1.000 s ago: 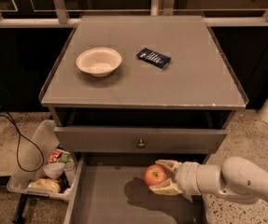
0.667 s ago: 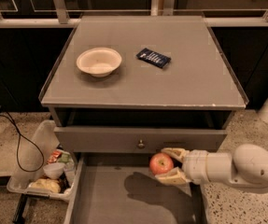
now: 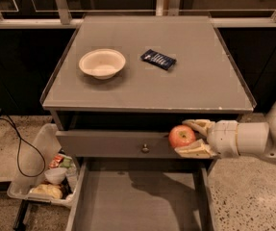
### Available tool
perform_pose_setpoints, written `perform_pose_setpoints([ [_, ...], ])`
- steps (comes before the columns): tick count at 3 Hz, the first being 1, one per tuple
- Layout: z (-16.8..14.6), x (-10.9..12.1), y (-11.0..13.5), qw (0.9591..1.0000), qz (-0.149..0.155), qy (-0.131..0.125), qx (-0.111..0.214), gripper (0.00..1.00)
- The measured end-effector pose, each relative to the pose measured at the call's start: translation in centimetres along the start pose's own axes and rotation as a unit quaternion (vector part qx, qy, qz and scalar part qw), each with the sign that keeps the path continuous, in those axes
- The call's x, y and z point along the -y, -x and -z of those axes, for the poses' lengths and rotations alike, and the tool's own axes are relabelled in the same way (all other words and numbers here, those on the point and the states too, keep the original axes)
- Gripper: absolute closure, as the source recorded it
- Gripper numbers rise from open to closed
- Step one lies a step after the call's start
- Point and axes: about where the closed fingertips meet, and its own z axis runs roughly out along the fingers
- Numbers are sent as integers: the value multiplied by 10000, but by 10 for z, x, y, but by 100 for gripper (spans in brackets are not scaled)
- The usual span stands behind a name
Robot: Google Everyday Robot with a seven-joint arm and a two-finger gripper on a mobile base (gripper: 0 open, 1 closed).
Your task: Pick apple from middle drawer and place on counter
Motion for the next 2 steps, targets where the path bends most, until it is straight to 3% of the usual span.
perform_pose_setpoints([
  [2, 17, -6, 11, 9999, 91, -2, 87, 100],
])
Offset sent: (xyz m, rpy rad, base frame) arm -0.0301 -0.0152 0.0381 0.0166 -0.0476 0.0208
